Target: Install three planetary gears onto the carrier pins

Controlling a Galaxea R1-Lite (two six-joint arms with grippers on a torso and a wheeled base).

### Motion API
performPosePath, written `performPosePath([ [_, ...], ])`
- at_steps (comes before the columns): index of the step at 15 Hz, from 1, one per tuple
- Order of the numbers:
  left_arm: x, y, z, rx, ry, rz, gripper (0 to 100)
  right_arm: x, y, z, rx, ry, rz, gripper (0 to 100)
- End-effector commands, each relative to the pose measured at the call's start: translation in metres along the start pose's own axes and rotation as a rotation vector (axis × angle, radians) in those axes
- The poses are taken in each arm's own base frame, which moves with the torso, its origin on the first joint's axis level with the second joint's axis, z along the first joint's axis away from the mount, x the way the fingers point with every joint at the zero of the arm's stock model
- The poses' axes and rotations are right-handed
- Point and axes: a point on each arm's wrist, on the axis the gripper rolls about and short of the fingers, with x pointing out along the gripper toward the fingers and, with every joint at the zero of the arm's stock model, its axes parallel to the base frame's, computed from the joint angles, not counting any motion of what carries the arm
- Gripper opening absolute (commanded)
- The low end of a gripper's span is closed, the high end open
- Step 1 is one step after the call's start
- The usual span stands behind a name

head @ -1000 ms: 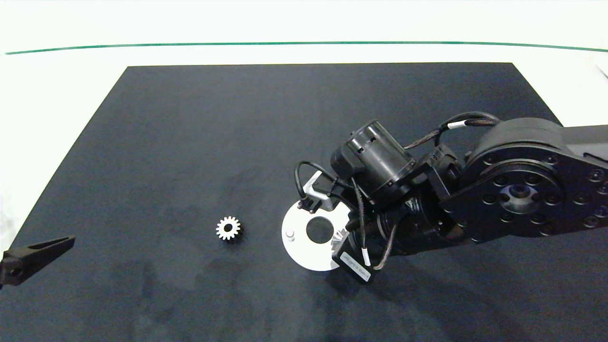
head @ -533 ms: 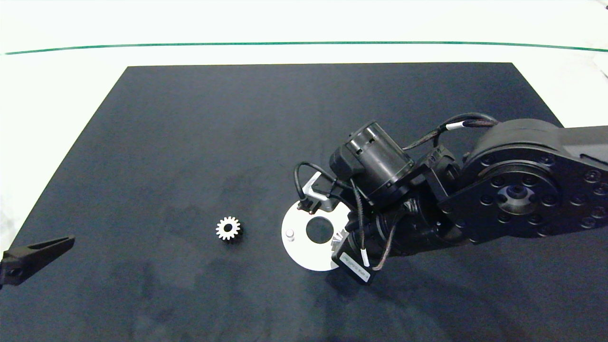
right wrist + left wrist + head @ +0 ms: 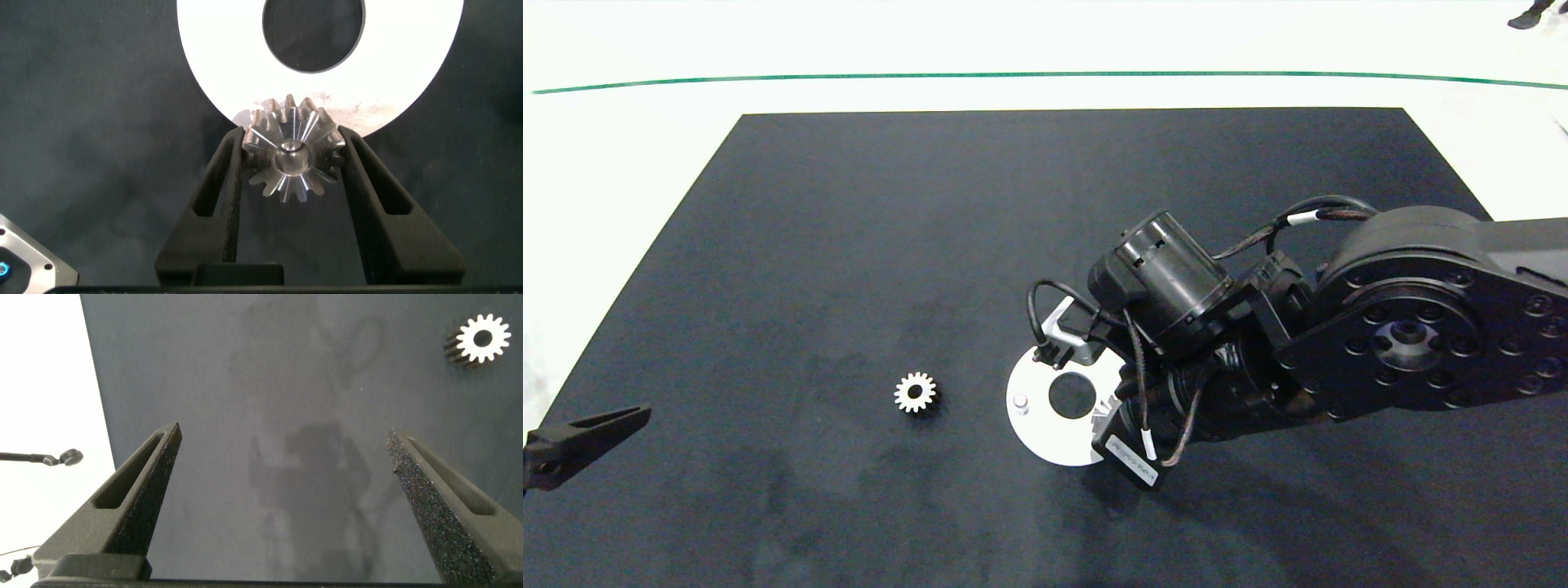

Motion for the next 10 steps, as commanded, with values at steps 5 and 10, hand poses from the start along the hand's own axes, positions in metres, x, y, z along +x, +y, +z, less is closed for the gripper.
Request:
performPosePath([
  [5, 0.0004, -0.0001, -0.0003, 0.002, 0.004, -0.001, 100, 0.0008, 0.0014, -0.002, -0.002, 0.009, 0.004, 28],
  [10, -0.0003, 0.0, 0.0, 0.002, 0.001, -0.002, 100, 0.0003, 0.0007, -0.0019, -0.002, 0.007, 0.002, 28],
])
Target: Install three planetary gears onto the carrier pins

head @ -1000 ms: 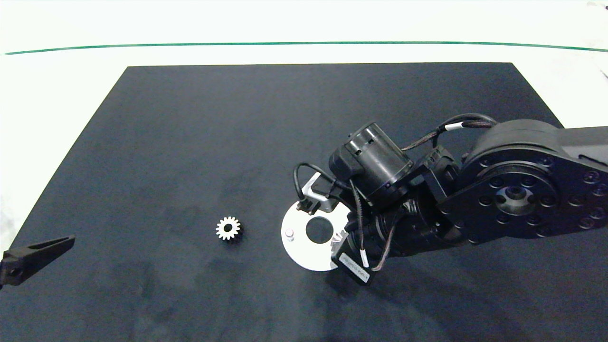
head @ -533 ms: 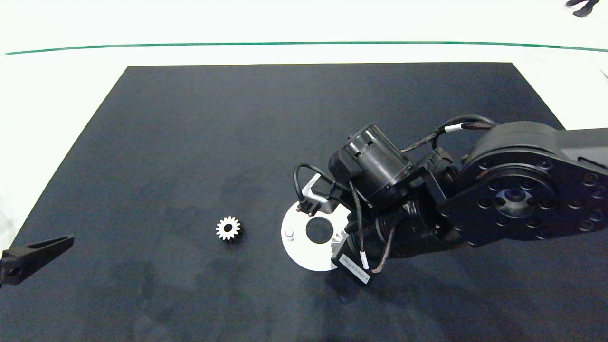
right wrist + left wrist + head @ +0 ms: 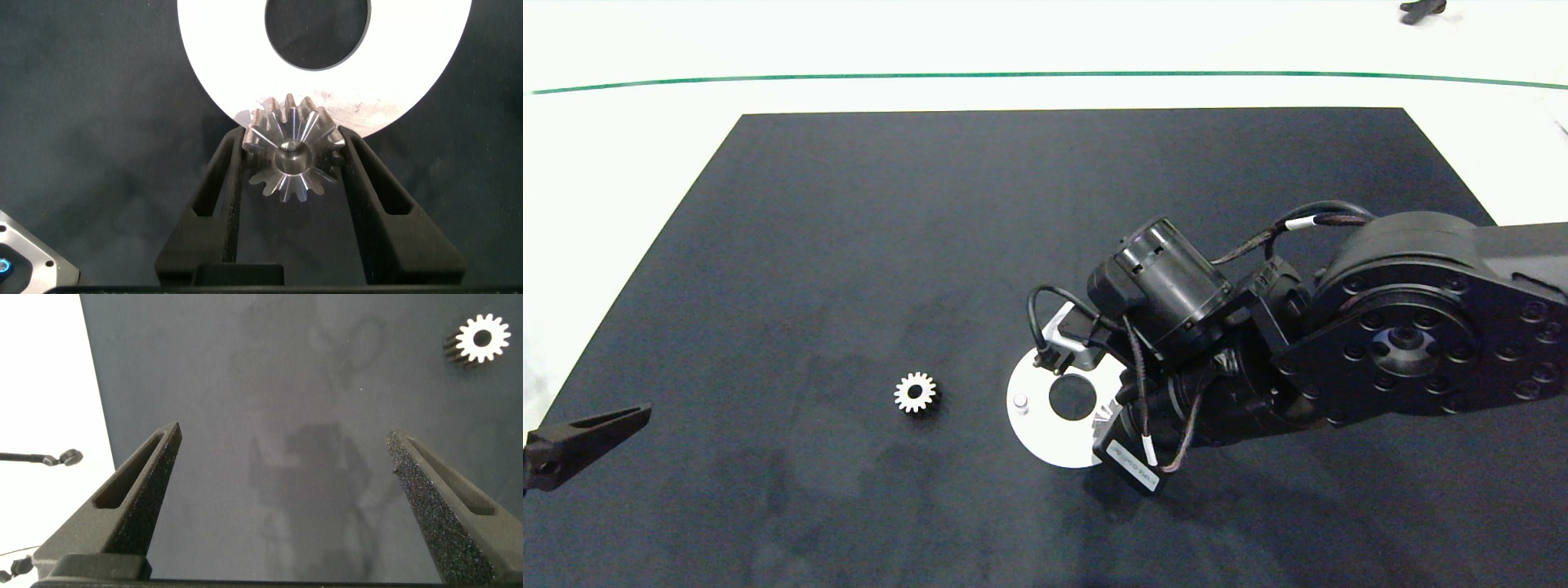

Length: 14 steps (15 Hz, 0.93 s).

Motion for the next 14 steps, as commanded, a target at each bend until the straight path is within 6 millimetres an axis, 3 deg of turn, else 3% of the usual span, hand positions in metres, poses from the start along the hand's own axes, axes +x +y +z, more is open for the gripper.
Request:
performPosePath([
  [1, 0.0, 0.0, 0.0, 0.0, 0.0, 0.0, 100, -0.001, 0.0, 0.0, -0.002, -0.002, -0.002, 28],
  [2, 0.0, 0.0, 0.0, 0.002, 0.0, -0.001, 100, -0.001, -0.001, 0.0, -0.001, -0.002, -0.002, 28],
  [3, 0.0, 0.0, 0.0, 0.002, 0.002, 0.0, 100, -0.001, -0.001, 0.0, -0.001, 0.001, -0.002, 100],
  [9, -0.001, -0.001, -0.001, 0.004, -0.003, -0.005, 100, 0.001, 0.0, 0.0, -0.003, 0.003, -0.004, 100],
  [11, -0.001, 0.0, -0.001, 0.003, -0.002, -0.004, 100, -0.012, -0.009, -0.002, 0.012, -0.024, -0.021, 100],
  [14, -0.001, -0.001, -0.001, 0.005, -0.002, -0.008, 100, -0.05, -0.032, -0.003, 0.077, -0.126, -0.071, 100],
])
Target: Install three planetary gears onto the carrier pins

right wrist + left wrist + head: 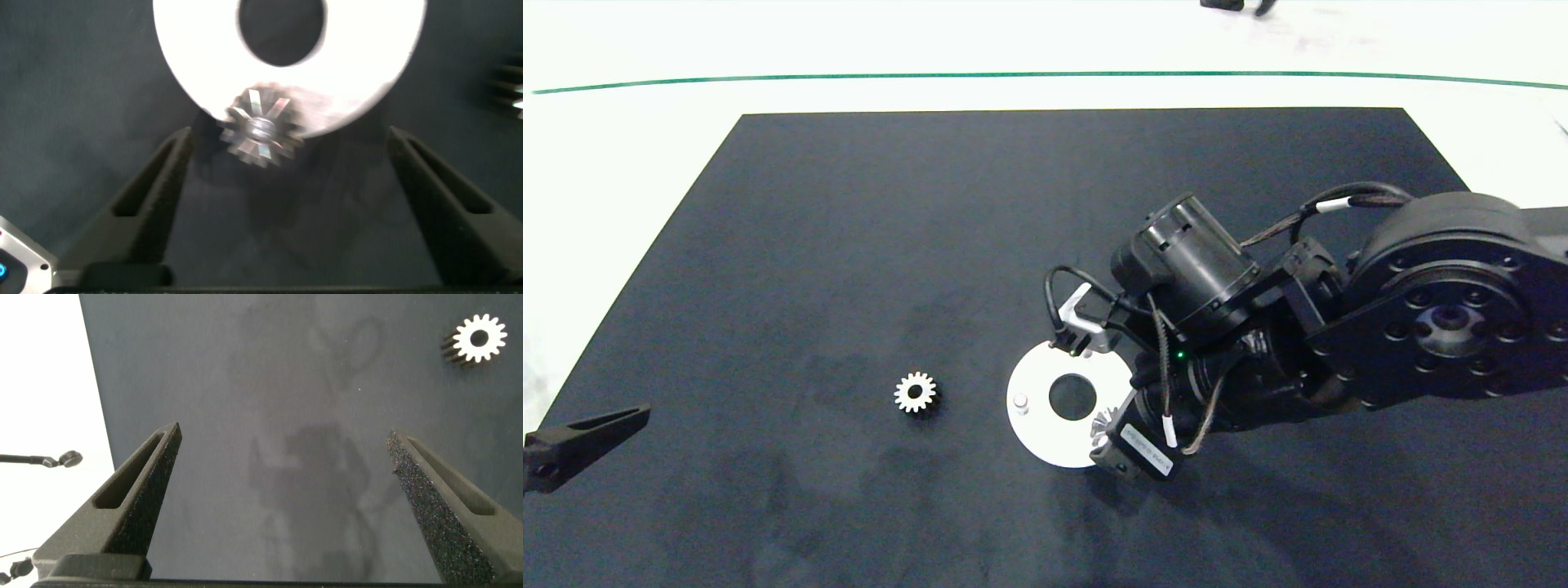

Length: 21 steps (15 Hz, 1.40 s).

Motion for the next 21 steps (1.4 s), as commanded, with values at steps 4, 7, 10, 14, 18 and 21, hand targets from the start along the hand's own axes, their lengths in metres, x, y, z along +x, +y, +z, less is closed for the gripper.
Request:
performPosePath([
  [4, 0.001, -0.001, -0.001, 0.003, 0.004, -0.005, 100, -0.054, -0.074, 0.006, 0.18, -0.17, -0.162, 100],
  [7, 0.001, -0.001, -0.001, 0.003, 0.005, -0.003, 100, -0.046, -0.104, -0.002, 0.251, -0.144, -0.223, 100],
  [10, 0.0, -0.001, -0.001, 0.003, 0.002, -0.004, 100, -0.027, -0.111, -0.004, 0.269, -0.1, -0.223, 100],
  [14, 0.0, -0.001, -0.001, 0.003, 0.002, -0.004, 100, -0.004, -0.108, 0.008, 0.298, -0.096, -0.209, 100],
  [18, 0.0, -0.001, -0.002, 0.01, 0.006, -0.007, 100, 0.008, -0.103, 0.013, 0.274, -0.053, -0.186, 100],
  [21, 0.0, -0.001, -0.002, 0.016, 0.007, -0.007, 100, 0.003, -0.103, 0.011, 0.259, 0.03, -0.164, 100],
])
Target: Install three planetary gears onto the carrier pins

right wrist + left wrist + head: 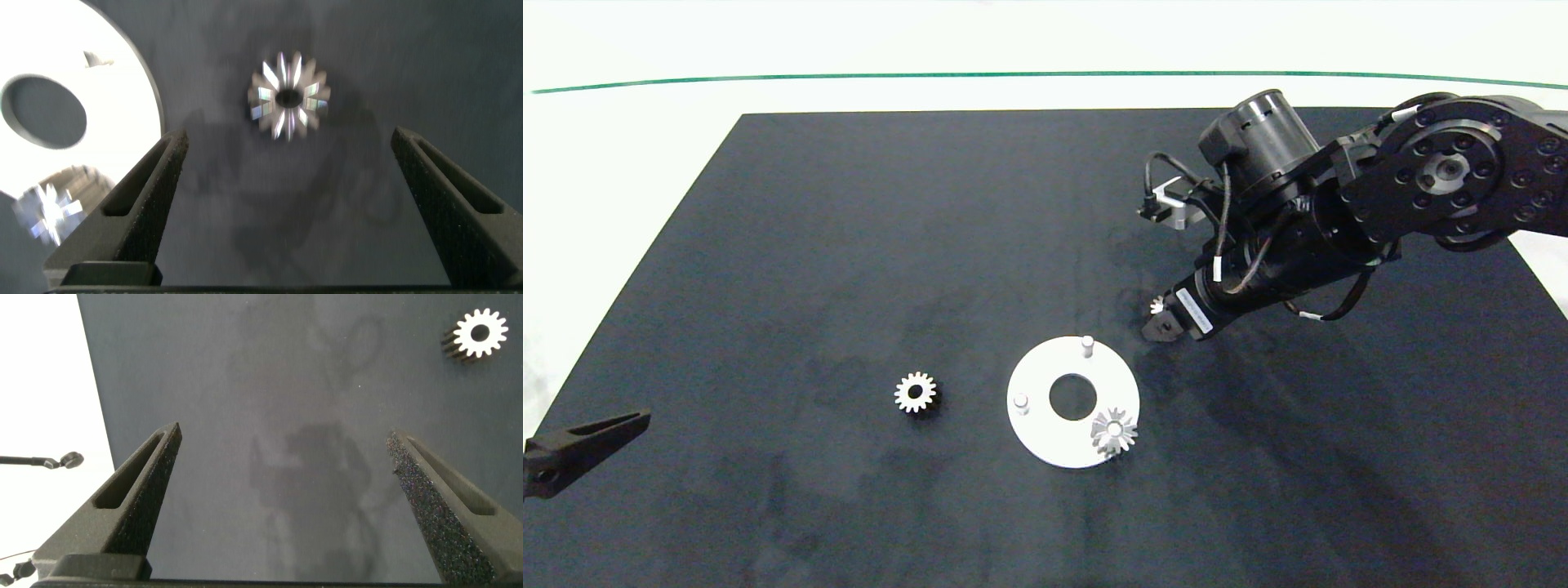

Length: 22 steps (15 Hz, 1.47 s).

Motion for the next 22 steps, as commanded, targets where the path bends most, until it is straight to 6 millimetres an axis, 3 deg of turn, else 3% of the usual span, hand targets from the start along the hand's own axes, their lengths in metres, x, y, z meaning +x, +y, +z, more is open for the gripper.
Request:
performPosePath([
  [1, 0.001, 0.0, 0.0, 0.0, 0.005, -0.001, 100, 0.007, -0.001, 0.004, -0.009, 0.037, -0.001, 100],
  [12, 0.0, 0.0, -0.001, 0.003, 0.005, -0.001, 100, 0.04, 0.003, 0.008, -0.013, 0.073, 0.0, 100],
  [22, 0.0, 0.0, 0.0, 0.003, 0.003, 0.0, 100, 0.047, 0.001, 0.008, 0.001, 0.079, -0.001, 81],
])
